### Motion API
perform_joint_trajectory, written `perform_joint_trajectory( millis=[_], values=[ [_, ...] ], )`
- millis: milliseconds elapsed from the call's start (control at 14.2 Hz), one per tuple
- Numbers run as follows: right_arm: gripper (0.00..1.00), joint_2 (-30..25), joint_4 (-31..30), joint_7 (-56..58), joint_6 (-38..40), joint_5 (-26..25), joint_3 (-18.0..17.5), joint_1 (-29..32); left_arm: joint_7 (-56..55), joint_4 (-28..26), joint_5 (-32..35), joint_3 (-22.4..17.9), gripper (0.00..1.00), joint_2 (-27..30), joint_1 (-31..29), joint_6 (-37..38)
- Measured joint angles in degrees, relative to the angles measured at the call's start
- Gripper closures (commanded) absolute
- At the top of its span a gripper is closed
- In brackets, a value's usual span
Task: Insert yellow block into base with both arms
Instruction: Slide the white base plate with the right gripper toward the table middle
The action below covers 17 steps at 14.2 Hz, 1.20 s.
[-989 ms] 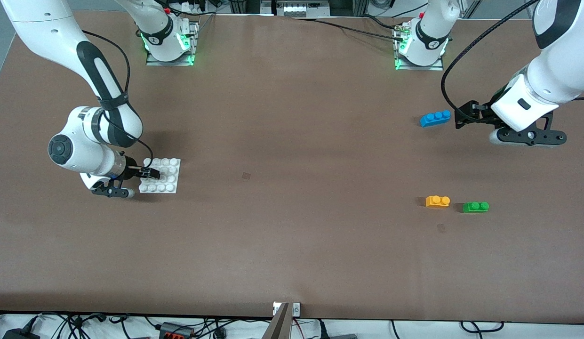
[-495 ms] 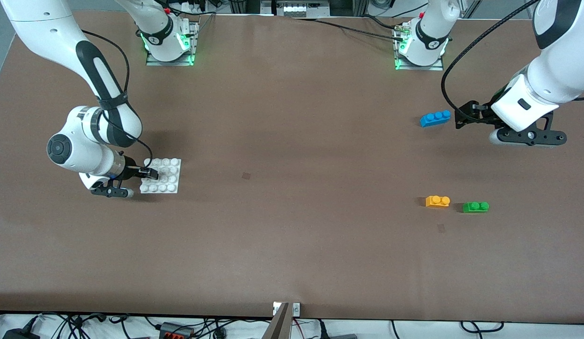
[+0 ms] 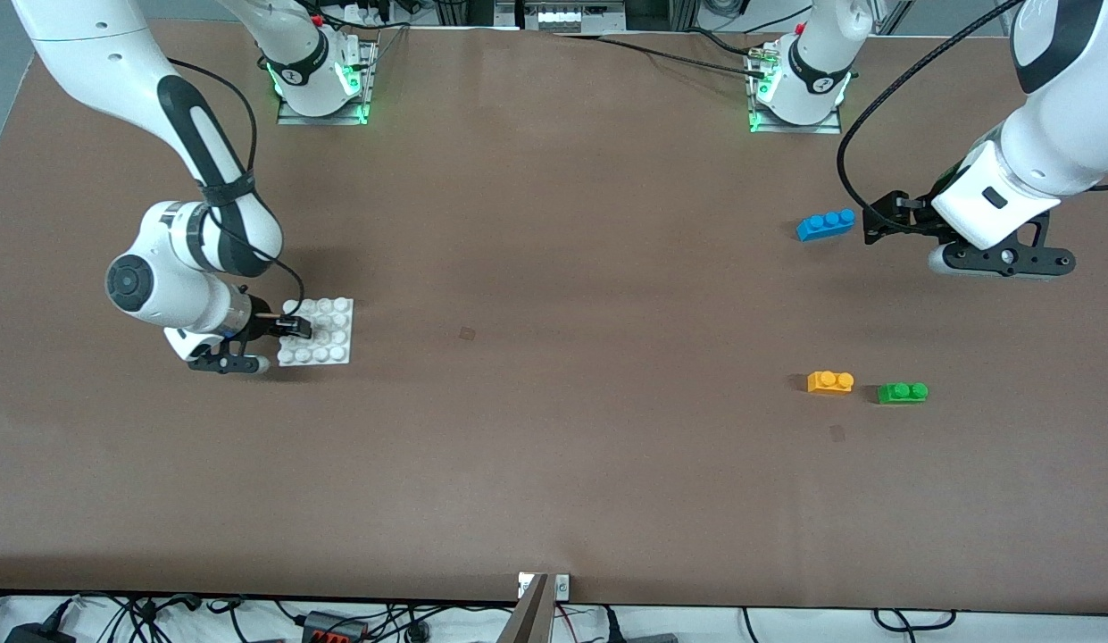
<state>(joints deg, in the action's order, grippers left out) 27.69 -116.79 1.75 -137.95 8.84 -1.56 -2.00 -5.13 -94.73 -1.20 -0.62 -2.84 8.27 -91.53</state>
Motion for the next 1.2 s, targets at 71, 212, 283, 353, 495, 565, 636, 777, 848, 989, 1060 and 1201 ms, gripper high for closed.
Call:
perform_joint_trajectory(
  millis=[71, 212, 283, 353, 495, 565, 636, 777, 848, 989, 1060, 1201],
  values=[
    [0.46, 0.0, 0.0, 0.0, 0.1, 0.0, 0.0, -1.3, 0.0, 0.0, 0.0, 0.0, 0.0, 0.0, 0.0, 0.0],
    [0.46, 0.0, -0.1, -0.9, 0.3, 0.0, 0.0, -4.5, 0.0, 0.0, 0.0, 0.0, 0.0, 0.0, 0.0, 0.0],
    [0.46, 0.0, -0.1, -2.6, 0.3, 0.0, 0.0, -6.3, 0.0, 0.0, 0.0, 0.0, 0.0, 0.0, 0.0, 0.0],
    [0.46, 0.0, -0.1, -5.0, 0.3, 0.1, -0.1, -8.2, 0.0, 0.0, 0.0, 0.0, 0.0, 0.0, 0.0, 0.0],
    [0.46, 0.0, -0.1, -9.8, 0.3, 0.5, -0.2, -12.4, 0.0, 0.0, 0.0, 0.0, 0.0, 0.0, 0.0, 0.0],
    [0.45, 0.1, -0.1, -12.3, 0.2, 0.6, -0.2, -14.7, 0.0, 0.0, 0.0, 0.0, 0.0, 0.0, 0.0, 0.0],
    [0.45, 0.2, 0.1, -15.1, 0.0, 0.7, -0.2, -16.9, 0.0, 0.0, 0.0, 0.0, 0.0, 0.0, 0.0, 0.0],
    [0.42, 0.8, 1.0, -20.7, -0.4, 0.7, -0.2, -20.9, 0.0, 0.0, 0.0, 0.0, 0.0, 0.0, 0.0, 0.0],
    [0.42, 1.3, 1.9, -22.9, -0.4, 0.7, -0.2, -22.9, 0.0, 0.0, 0.0, 0.0, 0.0, 0.0, 0.0, 0.0],
    [0.42, 2.7, 4.1, -27.6, -0.4, 0.7, -0.2, -26.7, 0.1, 0.0, 0.0, 0.0, 0.0, 0.0, 0.0, 0.0],
    [0.42, 3.6, 5.5, -30.0, -0.4, 0.7, -0.2, -28.5, 0.1, 0.0, 0.0, 0.0, 0.0, 0.0, 0.0, 0.0],
    [0.42, 5.8, 9.0, -34.9, -0.4, 0.6, -0.2, -32.2, 0.1, 0.0, 0.0, 0.0, 0.0, 0.0, 0.0, 0.0]
  ],
)
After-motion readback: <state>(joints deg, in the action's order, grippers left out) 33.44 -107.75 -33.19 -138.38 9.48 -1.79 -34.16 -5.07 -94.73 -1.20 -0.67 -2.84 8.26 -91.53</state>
